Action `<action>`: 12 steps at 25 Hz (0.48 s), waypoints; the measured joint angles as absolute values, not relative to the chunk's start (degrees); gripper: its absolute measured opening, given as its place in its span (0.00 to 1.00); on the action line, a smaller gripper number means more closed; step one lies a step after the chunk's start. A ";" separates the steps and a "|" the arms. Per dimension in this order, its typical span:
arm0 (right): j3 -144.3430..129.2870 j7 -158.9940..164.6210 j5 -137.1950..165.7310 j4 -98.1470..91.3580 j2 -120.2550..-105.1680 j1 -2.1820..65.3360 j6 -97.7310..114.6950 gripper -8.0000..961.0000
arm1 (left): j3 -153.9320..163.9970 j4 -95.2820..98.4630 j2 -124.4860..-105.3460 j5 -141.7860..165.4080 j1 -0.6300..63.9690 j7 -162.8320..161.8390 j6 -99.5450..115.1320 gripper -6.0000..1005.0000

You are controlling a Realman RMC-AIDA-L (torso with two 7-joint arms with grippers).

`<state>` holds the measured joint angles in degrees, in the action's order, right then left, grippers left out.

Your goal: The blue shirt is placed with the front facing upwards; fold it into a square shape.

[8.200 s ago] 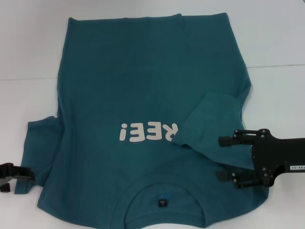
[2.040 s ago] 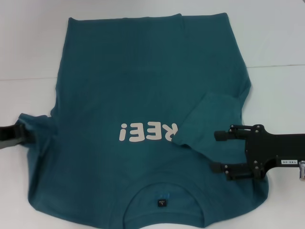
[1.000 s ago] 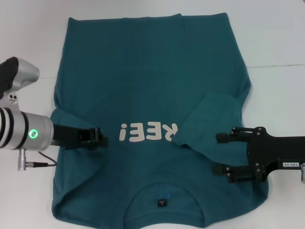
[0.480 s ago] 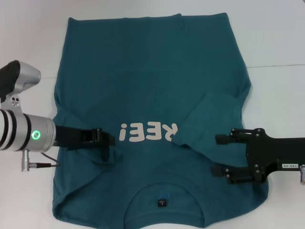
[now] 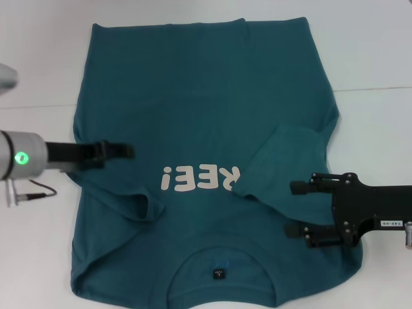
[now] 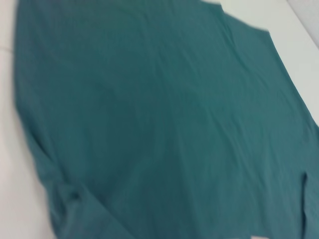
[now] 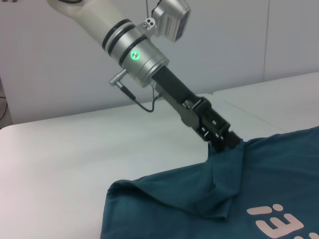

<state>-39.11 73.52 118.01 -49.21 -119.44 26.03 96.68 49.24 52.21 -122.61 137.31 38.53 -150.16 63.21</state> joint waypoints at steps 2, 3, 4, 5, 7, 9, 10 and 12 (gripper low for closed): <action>-39.11 73.59 117.96 -49.21 -119.44 26.06 96.64 0.89 | 47.48 52.22 -122.19 137.70 38.52 -149.94 62.30 0.60; -39.11 73.60 117.96 -49.21 -119.44 26.06 96.59 0.89 | 46.48 52.13 -121.96 138.06 38.50 -149.92 61.87 0.64; -39.11 73.60 117.96 -49.20 -119.44 26.04 96.55 0.89 | 45.52 52.04 -121.76 138.41 38.45 -149.90 61.55 0.68; -39.13 73.61 117.96 -49.21 -119.44 26.01 96.51 0.89 | 44.53 51.92 -121.59 138.89 38.41 -149.87 61.29 0.71; -39.16 73.69 117.98 -49.21 -119.44 26.03 96.51 0.89 | 42.88 51.86 -121.40 139.76 38.08 -149.72 60.89 0.77; -39.17 73.79 118.02 -49.21 -119.44 26.11 96.63 0.89 | 41.88 51.86 -121.30 140.19 37.67 -149.22 60.68 0.83; -39.19 73.82 118.03 -49.21 -119.44 26.14 96.70 0.89 | 41.51 51.83 -121.28 140.32 37.50 -148.78 60.68 0.82; -39.20 73.86 118.05 -49.22 -119.44 26.17 96.78 0.89 | 40.94 51.75 -121.23 140.50 37.25 -148.19 60.67 0.82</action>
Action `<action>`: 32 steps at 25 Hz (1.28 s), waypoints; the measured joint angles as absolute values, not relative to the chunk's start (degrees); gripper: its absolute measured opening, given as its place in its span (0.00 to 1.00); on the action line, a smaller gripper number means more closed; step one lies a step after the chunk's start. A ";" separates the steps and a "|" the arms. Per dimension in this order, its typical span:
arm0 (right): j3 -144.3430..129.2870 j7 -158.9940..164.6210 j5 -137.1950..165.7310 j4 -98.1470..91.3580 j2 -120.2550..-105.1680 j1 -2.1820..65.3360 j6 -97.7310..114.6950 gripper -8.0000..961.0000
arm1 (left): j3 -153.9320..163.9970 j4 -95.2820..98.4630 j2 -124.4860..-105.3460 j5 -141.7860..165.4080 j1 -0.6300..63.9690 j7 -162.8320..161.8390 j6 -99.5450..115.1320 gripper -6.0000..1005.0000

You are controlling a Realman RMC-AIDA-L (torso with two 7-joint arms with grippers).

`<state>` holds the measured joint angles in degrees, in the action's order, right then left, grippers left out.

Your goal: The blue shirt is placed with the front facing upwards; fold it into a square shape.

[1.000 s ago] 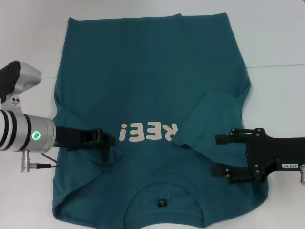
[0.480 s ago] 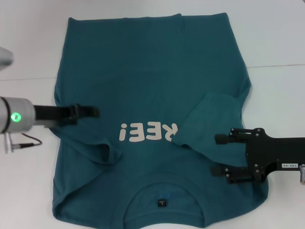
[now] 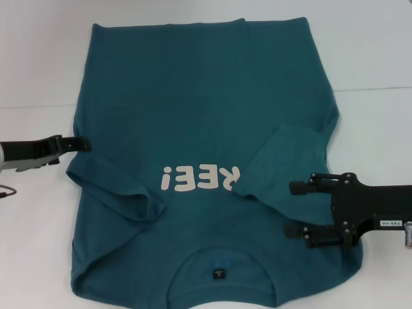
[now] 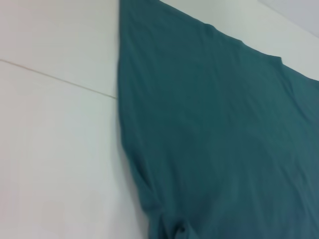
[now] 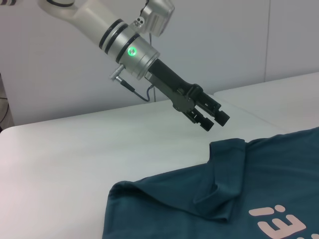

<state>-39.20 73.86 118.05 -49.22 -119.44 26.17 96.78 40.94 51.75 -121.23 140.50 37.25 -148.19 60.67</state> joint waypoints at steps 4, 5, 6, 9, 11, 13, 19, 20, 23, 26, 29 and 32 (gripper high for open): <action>-39.27 74.04 118.11 -49.22 -119.44 26.36 96.93 0.89 | 39.94 51.37 -121.03 140.90 37.10 -147.90 60.55 0.82; -39.57 74.05 118.12 -49.22 -119.44 26.41 96.98 0.89 | 39.83 51.04 -120.91 140.99 37.17 -147.87 60.48 0.82; -39.90 74.05 118.12 -49.24 -119.43 26.43 97.00 0.89 | 39.78 50.56 -120.75 141.12 37.29 -147.87 60.33 0.82; -41.23 74.06 118.13 -49.45 -119.37 26.43 97.09 0.89 | 39.56 49.46 -120.50 141.78 37.76 -148.03 59.74 0.82; -41.41 74.08 118.13 -49.56 -119.36 26.42 97.10 0.89 | 39.48 48.67 -120.45 142.14 38.25 -148.27 58.94 0.82; -41.40 74.08 118.13 -49.64 -119.35 26.41 97.10 0.89 | 39.47 47.46 -120.40 142.19 38.79 -148.32 57.81 0.82; -41.39 74.09 118.13 -49.66 -119.35 26.46 97.09 0.89 | 39.74 44.50 -119.92 142.27 40.20 -148.29 55.77 0.81; -41.39 74.09 118.13 -49.66 -119.35 26.43 97.08 0.89 | 39.75 44.26 -119.86 142.31 40.29 -148.26 55.76 0.81; -41.39 74.09 118.13 -49.49 -119.35 26.29 96.96 0.89 | 39.79 43.76 -119.79 142.40 40.37 -148.12 55.64 0.81; -41.39 74.09 118.12 -49.37 -119.35 26.22 96.83 0.89 | 40.60 42.22 -119.79 142.55 40.45 -147.48 53.95 0.81; -41.37 74.09 118.12 -49.35 -119.35 26.19 96.78 0.89 | 41.43 41.19 -119.89 142.65 40.51 -146.95 52.44 0.81; -41.21 74.14 118.12 -49.33 -119.36 26.19 96.76 0.89 | 42.15 40.44 -120.06 142.65 40.65 -146.94 51.73 0.80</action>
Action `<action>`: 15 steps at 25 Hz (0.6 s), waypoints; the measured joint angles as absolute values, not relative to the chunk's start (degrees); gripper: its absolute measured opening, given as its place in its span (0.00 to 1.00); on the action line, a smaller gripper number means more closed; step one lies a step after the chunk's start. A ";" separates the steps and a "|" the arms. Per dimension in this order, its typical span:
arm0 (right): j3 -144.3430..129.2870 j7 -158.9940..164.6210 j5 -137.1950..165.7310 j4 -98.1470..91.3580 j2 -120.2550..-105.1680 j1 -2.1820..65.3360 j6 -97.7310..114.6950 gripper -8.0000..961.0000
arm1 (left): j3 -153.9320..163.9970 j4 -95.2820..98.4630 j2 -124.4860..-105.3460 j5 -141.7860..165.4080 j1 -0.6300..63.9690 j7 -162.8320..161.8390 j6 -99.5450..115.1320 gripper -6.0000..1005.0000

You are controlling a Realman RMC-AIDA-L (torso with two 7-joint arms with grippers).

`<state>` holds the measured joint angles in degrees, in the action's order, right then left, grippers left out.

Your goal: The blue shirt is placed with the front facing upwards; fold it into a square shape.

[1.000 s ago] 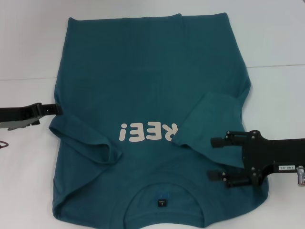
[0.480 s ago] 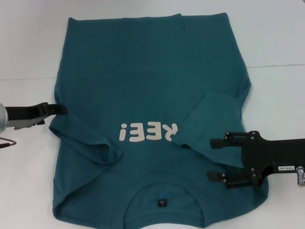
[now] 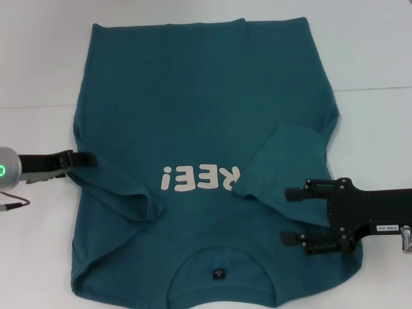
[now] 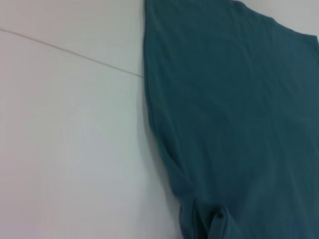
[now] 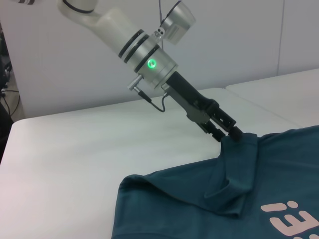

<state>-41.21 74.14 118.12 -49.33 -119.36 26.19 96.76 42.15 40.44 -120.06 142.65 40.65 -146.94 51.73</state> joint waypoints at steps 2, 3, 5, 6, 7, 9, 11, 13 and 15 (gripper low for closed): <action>-41.17 74.18 118.12 -49.32 -119.40 26.17 96.75 0.89 | 42.60 40.34 -120.16 142.65 40.70 -146.93 51.71 0.80; -41.17 74.20 118.12 -49.31 -119.41 26.14 96.72 0.89 | 42.75 40.32 -120.18 142.65 40.71 -146.93 51.71 0.80; -41.21 74.29 118.12 -49.30 -119.42 26.12 96.68 0.89 | 42.88 40.24 -120.24 142.65 40.72 -147.00 51.73 0.80; -41.24 74.40 118.12 -49.30 -119.43 26.12 96.67 0.89 | 42.88 40.22 -120.26 142.65 40.72 -147.12 51.73 0.80; -41.27 74.55 118.12 -49.30 -119.44 26.13 96.67 0.89 | 42.89 40.20 -120.28 142.65 40.72 -147.21 51.74 0.79; -41.28 74.79 118.12 -49.30 -119.44 26.15 96.67 0.89 | 42.89 40.13 -120.29 142.62 40.72 -147.32 51.76 0.79; -41.31 74.85 118.12 -49.30 -119.44 26.16 96.67 0.89 | 42.89 40.10 -120.30 142.62 40.72 -147.32 51.80 0.79; -41.33 74.86 118.12 -49.30 -119.44 26.15 96.67 0.89 | 42.89 40.08 -120.31 142.63 40.71 -147.32 51.82 0.79; -41.33 74.87 118.12 -49.25 -119.44 26.12 96.64 0.89 | 42.89 40.08 -120.32 142.64 40.71 -147.33 51.81 0.75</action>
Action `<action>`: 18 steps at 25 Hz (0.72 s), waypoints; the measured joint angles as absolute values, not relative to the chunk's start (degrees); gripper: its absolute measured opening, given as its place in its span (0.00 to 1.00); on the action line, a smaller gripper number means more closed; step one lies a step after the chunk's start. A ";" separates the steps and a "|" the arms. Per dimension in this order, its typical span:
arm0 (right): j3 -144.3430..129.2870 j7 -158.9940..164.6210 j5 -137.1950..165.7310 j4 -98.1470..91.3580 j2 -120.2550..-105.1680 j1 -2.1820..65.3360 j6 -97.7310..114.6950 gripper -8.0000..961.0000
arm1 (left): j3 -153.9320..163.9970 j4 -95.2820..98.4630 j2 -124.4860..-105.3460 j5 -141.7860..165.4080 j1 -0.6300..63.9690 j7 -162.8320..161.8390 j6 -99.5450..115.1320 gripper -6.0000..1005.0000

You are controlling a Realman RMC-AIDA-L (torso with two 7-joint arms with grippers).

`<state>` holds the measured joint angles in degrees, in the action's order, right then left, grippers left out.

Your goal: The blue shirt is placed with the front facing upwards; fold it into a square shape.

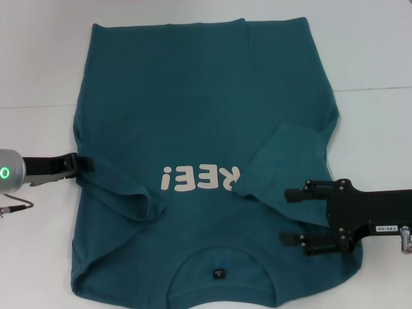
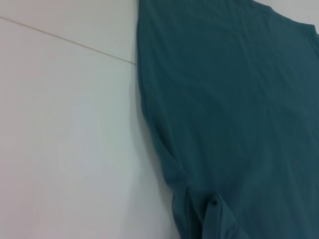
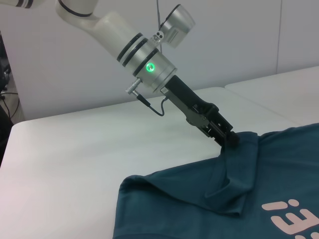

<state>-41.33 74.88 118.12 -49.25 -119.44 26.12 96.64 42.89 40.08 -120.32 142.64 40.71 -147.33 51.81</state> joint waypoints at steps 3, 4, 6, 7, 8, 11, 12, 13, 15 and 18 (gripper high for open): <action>-41.31 74.88 118.12 -49.22 -119.44 26.11 96.59 0.89 | 42.89 40.07 -120.32 142.64 40.69 -147.22 51.80 0.62; -41.31 74.88 118.12 -49.21 -119.44 26.10 96.59 0.89 | 42.89 40.08 -120.32 142.64 40.69 -147.17 51.80 0.58; -41.30 74.88 118.12 -49.21 -119.44 26.10 96.58 0.89 | 42.89 40.07 -120.32 142.58 40.69 -147.10 51.83 0.51; -41.31 74.88 118.12 -49.21 -119.44 26.10 96.58 0.89 | 42.89 40.08 -120.32 142.45 40.69 -147.05 51.89 0.47; -41.31 74.88 118.12 -49.21 -119.44 26.10 96.59 0.89 | 42.87 40.09 -120.32 142.19 40.69 -147.01 51.99 0.43; -41.37 74.88 118.12 -49.21 -119.44 26.10 96.58 0.89 | 42.86 40.30 -120.36 141.18 40.70 -147.02 52.22 0.31; -41.38 74.88 118.12 -49.21 -119.44 26.10 96.58 0.89 | 42.87 40.37 -120.37 140.58 40.75 -147.02 52.29 0.27; -41.39 74.88 118.12 -49.21 -119.44 26.10 96.59 0.89 | 42.87 40.39 -120.42 139.64 40.88 -146.98 52.37 0.23; -41.39 74.88 118.12 -49.21 -119.44 26.01 96.59 0.89 | 42.89 40.41 -120.56 137.97 41.18 -146.87 52.52 0.15; -41.27 74.88 118.12 -49.21 -119.44 25.87 96.59 0.89 | 42.89 40.42 -120.89 136.25 41.91 -146.36 52.55 0.08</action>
